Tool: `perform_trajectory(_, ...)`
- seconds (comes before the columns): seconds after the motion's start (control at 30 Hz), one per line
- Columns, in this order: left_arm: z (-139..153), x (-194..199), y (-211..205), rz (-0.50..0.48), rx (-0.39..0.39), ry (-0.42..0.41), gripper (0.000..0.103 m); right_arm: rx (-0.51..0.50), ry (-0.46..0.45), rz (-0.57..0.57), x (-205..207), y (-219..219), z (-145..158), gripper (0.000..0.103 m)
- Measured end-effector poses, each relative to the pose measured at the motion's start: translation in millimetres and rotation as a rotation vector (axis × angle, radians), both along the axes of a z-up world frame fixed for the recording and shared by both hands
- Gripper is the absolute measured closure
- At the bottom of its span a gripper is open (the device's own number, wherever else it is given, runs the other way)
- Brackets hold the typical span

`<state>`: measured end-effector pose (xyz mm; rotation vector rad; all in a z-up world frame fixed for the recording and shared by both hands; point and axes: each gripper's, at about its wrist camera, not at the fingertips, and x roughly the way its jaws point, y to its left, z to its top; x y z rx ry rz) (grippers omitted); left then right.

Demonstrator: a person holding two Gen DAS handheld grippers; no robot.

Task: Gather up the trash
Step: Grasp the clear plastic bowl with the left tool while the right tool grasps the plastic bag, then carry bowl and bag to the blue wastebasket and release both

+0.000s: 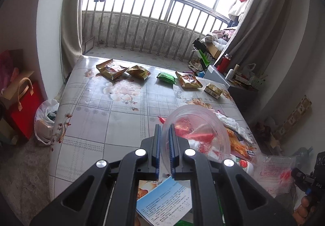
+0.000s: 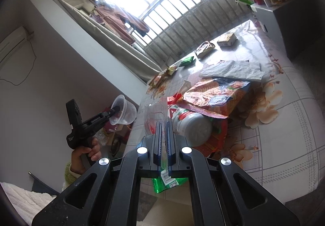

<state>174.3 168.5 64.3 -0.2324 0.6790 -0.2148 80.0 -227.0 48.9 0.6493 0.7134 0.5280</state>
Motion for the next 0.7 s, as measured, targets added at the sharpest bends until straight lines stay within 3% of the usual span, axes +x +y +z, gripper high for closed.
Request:
perform_trajectory(0.17,21,-18,-41,-0.094,0.018,-0.027,0.096,0.009,-0.024,-0.066,-26,-28,7,0.100)
perform_trajectory(0.33,35,-27,-110,-0.235,0.031,-0.046,0.096,0.031,-0.027,-0.172,-58,-68,4,0.100)
perform_trajectory(0.53,39,-30,-226,-0.455,0.066,-0.041,0.096,0.051,0.008,-0.377,-109,-138,-12,0.100)
perform_trajectory(0.7,27,-29,-345,-0.653,0.098,0.014,0.096,0.020,0.084,-0.621,-157,-201,-36,0.100)
